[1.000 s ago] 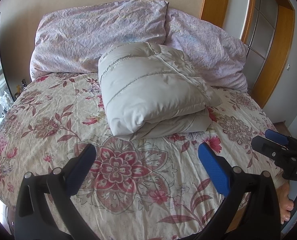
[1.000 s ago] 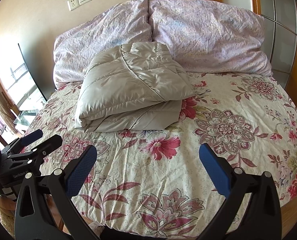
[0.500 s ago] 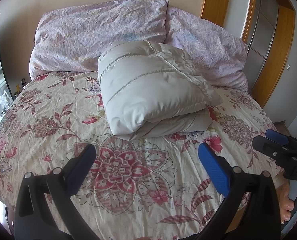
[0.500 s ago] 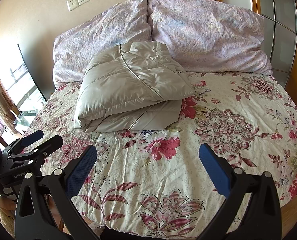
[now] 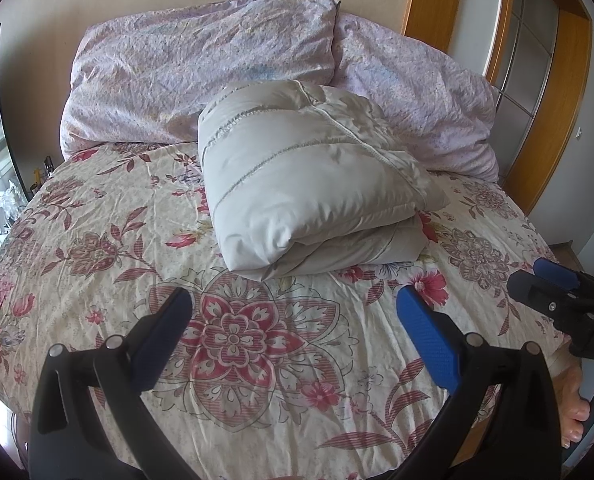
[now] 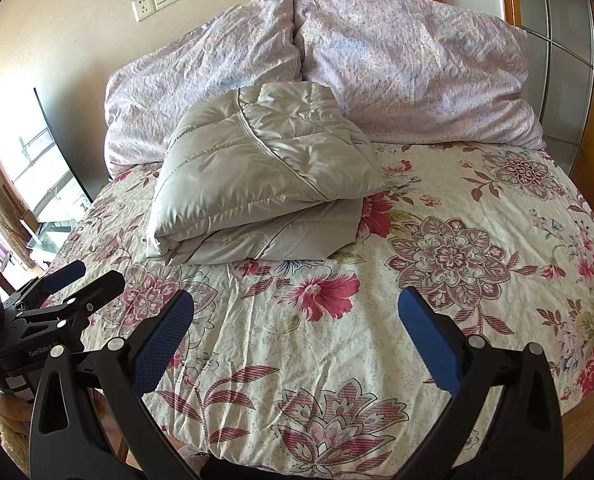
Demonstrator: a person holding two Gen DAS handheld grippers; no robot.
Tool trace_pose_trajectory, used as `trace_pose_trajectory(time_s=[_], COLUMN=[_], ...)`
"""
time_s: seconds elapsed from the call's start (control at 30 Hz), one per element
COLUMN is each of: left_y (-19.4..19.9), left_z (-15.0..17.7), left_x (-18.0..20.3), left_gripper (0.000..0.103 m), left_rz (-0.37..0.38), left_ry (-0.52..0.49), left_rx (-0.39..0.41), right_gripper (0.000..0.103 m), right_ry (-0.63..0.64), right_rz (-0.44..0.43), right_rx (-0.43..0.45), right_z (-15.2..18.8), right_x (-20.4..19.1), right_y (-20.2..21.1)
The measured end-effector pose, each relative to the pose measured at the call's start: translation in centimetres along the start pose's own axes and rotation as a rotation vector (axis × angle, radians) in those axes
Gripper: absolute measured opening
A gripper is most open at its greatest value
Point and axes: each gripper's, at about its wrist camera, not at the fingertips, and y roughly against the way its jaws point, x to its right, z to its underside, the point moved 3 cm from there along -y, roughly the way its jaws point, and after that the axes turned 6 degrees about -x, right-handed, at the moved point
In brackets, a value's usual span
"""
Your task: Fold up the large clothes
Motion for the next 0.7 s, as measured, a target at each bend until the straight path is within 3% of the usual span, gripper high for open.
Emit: trace_pose_trajectory(time_s=[0.7], left_y=[-0.36], left_z=[0.06], left_x=[-0.31], left_gripper=[0.101], left_rz=[-0.009], left_ry=[-0.003], left_rx=[-0.003], right_gripper=[0.102], right_ry=[-0.004], right_rz=[-0.002], right_rx=[-0.005], right_z=[0.09], right_x=[0.16], right_y=[-0.21])
